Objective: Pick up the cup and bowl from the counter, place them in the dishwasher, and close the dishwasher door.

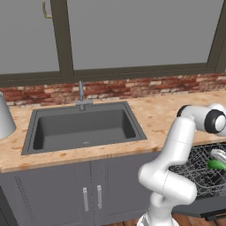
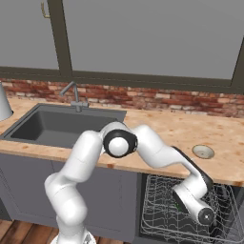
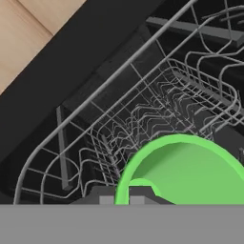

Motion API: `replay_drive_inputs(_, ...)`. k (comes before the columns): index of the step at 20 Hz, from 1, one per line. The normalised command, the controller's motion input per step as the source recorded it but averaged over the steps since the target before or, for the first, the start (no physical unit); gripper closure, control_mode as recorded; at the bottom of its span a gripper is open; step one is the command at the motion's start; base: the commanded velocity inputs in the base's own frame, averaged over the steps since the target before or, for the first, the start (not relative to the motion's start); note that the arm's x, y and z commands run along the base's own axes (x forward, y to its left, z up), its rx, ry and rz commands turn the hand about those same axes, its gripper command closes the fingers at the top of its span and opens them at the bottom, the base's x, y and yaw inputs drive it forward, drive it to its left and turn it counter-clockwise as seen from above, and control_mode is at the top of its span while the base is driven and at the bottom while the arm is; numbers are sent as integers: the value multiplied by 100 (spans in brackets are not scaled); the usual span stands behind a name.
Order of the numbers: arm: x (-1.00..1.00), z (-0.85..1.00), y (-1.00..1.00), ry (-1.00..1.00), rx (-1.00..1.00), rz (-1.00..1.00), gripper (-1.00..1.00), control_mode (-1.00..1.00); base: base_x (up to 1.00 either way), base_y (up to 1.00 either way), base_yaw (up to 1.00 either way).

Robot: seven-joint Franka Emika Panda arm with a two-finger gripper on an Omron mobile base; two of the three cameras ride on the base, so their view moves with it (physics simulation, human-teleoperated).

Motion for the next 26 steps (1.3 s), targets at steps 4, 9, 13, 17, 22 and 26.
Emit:
replay_drive_inputs(4, 0, -31, -1, -3, 0, 0, 100, -100, 0, 0, 0)
replay_drive_inputs(9, 0, -33, 0, -3, 0, 0, 100, -100, 0, 0, 0)
replay_drive_inputs(13, 0, -31, -1, -3, 0, 0, -100, -100, 0, 0, 0)
replay_drive_inputs(17, 0, -9, -11, -6, 0, 0, -100, -100, 0, 0, 0)
replay_drive_inputs(22, 0, 13, -18, -9, 0, 0, -100, -100, 0, 0, 0)
replay_drive_inputs(26, 0, 47, -18, -10, 0, 0, -100, -100, 0, 0, 0)
